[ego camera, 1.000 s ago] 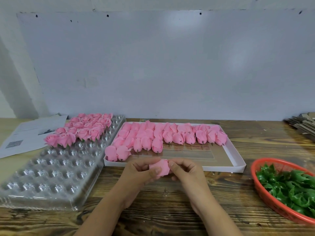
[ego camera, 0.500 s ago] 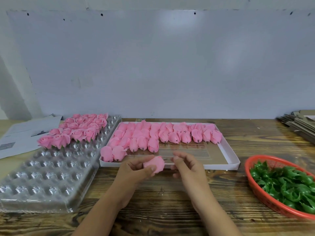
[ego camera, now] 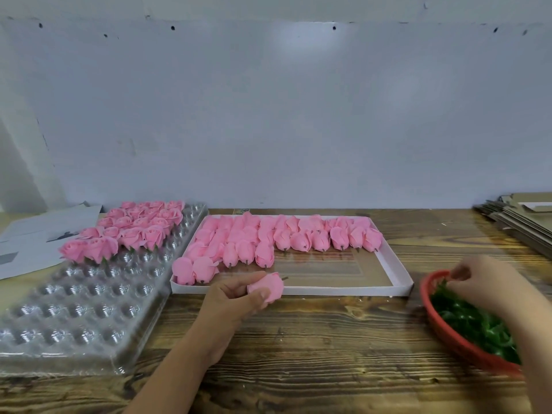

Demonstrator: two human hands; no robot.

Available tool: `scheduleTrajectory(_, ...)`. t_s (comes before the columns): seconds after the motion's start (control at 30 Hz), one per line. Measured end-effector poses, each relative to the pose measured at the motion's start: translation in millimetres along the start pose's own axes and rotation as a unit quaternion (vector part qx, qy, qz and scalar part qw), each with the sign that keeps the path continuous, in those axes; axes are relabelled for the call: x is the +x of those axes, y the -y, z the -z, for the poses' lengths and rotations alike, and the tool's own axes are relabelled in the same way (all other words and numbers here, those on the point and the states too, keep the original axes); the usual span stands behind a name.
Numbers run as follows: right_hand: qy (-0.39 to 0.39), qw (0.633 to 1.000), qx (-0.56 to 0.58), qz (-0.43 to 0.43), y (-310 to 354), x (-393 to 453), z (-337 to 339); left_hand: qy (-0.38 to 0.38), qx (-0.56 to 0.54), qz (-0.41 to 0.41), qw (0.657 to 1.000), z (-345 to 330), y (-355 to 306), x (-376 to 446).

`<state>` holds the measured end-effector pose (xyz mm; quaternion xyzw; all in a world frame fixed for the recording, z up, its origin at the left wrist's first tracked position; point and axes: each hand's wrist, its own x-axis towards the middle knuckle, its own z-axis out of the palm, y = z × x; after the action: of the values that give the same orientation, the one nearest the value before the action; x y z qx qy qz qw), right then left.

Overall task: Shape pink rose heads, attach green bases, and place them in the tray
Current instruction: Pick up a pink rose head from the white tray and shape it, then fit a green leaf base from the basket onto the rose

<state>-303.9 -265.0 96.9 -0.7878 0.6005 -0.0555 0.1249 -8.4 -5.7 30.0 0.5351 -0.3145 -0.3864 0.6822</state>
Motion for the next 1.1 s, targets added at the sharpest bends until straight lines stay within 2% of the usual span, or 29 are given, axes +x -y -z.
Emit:
scheduleTrajectory(0.2,0.084,0.991,-0.106,0.009,-7,26,-24,0.005,0.012,0.001,1.0,0,1,1)
scheduleTrajectory(0.33,0.065,0.995,-0.078,-0.003,-8,32,-23,0.002,0.014,0.002,1.0,2,2,1)
scheduleTrajectory(0.53,-0.024,0.998,-0.034,-0.039,-15,28,-11,-0.001,0.01,0.007,1.0,2,3,2)
scheduleTrajectory(0.73,-0.03,0.996,-0.051,-0.069,-13,16,-6,0.002,0.015,0.004,1.0,1,3,2)
scheduleTrajectory(0.93,-0.13,0.983,0.097,-0.086,-18,8,-6,0.0,0.006,0.005,1.0,0,3,2)
scheduleTrajectory(1.1,-0.214,0.953,0.216,-0.021,0,-11,3,0.0,-0.004,0.003,1.0,-1,2,2)
